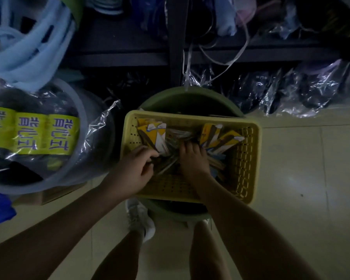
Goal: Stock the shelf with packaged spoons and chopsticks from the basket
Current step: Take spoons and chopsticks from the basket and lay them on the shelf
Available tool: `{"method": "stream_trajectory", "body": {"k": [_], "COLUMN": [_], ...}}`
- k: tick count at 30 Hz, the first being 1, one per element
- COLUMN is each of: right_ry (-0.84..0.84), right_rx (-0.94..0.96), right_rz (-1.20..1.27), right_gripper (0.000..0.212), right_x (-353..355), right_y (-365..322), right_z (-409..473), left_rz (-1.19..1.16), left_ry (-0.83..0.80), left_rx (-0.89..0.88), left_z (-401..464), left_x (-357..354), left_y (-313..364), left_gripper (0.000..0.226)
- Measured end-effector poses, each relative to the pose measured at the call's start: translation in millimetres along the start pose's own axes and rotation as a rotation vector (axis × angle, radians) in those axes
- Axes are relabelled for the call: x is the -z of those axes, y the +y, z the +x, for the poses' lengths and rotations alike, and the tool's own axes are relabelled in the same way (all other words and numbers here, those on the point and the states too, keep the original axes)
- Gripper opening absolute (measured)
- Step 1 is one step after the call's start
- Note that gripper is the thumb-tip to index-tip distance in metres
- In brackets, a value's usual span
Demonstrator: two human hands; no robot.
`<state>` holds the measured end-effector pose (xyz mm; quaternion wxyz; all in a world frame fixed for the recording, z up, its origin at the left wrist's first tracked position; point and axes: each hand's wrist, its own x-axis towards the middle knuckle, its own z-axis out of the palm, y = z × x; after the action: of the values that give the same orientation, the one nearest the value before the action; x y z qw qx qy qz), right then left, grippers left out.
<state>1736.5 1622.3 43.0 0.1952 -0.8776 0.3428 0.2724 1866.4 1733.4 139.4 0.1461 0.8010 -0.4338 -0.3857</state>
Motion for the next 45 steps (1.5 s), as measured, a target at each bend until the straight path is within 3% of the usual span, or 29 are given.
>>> {"method": "stream_trajectory", "body": {"k": [3,8,11,14,16,20,23,25,29,33,39,42,45], "right_ry": [-0.017,-0.100,-0.045,-0.022,-0.046,-0.122,-0.192,-0.149,-0.133,-0.037,0.149,0.220,0.181], "right_rx": [-0.009,-0.072,-0.020,0.120,0.241,0.416,0.177,-0.020,-0.153,-0.252,-0.285,-0.333,-0.367], "right_rz": [-0.028,0.350,0.585,0.636,0.663,0.727,0.921,0.928,1.071,0.940,0.891,1.012,1.186], "right_gripper": [0.042,0.029,0.024,0.026,0.035,0.046,0.031,0.029,0.065,0.074,0.050,0.045,0.023], "right_x": [6.5,24.7,46.0,73.6,90.6,98.2,95.3,73.7,33.3,12.8,9.0,23.3,55.1], "right_y": [-1.1,8.9,22.6,24.9,14.2,-12.5,-22.3,-25.4,-48.4,-74.6,-79.6,-84.3,-81.9], "right_z": [12.3,-3.5,-32.7,-59.6,-74.3,-85.6,-66.9,-39.9,2.8,28.1,22.4,5.7,-17.9], "left_rz": [-0.057,-0.248,-0.452,-0.678,-0.792,-0.902,-0.800,-0.849,-0.847,-0.810,-0.730,-0.733,-0.633], "left_ry": [-0.011,-0.124,-0.179,-0.175,-0.131,0.117,0.267,0.306,0.291,0.253,0.232,0.201,0.170], "left_rx": [0.119,0.357,0.378,0.344,0.303,0.320,0.311,0.348,0.426,0.410,0.385,0.377,0.318], "left_z": [3.7,7.7,4.8,-3.5,-7.7,-14.6,-20.2,-22.8,-25.5,-32.1,-40.8,-46.5,-55.6], "left_x": [-7.6,-11.1,-10.0,-8.0,-7.4,10.6,30.1,39.9,45.9,46.1,53.9,60.1,70.4], "left_y": [-7.6,9.9,22.2,44.1,63.3,75.6,54.2,36.1,-6.4,-32.3,-44.0,-40.2,-28.2], "left_gripper": [0.030,0.044,0.041,0.028,0.028,0.022,0.023,0.018,0.016,0.015,0.020,0.020,0.023]}}
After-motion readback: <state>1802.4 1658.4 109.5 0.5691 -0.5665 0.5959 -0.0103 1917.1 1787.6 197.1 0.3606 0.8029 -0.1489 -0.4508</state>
